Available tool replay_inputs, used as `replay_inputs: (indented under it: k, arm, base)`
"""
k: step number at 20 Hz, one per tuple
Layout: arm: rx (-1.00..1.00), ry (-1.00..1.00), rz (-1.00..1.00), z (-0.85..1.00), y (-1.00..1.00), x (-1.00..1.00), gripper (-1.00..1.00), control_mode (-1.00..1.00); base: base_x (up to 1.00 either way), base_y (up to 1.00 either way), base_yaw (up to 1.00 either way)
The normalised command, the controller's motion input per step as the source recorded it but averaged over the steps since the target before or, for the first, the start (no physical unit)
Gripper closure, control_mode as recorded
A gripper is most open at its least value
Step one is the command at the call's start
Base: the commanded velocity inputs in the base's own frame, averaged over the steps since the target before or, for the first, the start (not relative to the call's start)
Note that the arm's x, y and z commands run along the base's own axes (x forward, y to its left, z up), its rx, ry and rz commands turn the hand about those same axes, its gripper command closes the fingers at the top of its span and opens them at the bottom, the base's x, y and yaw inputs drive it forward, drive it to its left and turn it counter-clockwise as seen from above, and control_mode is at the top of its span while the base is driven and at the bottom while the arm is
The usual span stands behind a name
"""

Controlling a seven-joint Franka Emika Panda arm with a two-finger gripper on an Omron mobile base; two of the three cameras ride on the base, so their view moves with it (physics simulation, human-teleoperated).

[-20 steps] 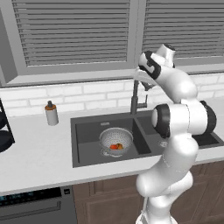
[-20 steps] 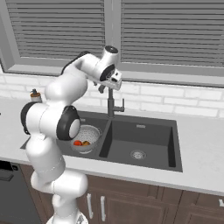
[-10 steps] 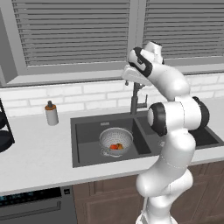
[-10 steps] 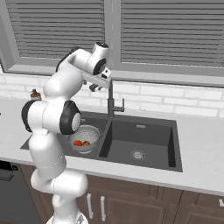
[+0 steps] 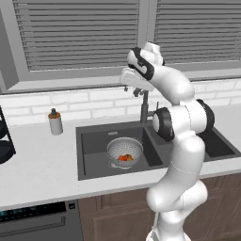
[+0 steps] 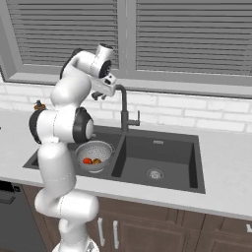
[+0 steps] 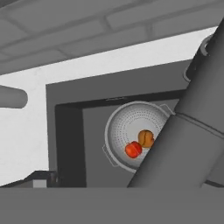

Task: Put the colander in the sink, put the apple, peach in the colander, and turn on the sink faucet and pour water over the colander.

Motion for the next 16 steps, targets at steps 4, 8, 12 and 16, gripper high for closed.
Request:
replay_inputs:
  k: [4,8,12,16]
  arm:
    - [0.00,0.11,0.00,-0.23,1.00,0.23,-1.00,-1.00]
    - [0.00,0.09,0.00,-0.15,0.94,0.26,-1.00,-1.00]
    - [0.00,0.03,0.00,-0.03,0.74,0.10,-1.00,-1.00]
    - [0.00,-0.05,0.00,0.18,0.10,-0.32,-1.00,-1.00]
  base:
    - [0.00,0.00,0.00]
    - [0.00,0.00,0.00]
    - [0.00,0.00,0.00]
    - [0.00,0.00,0.00]
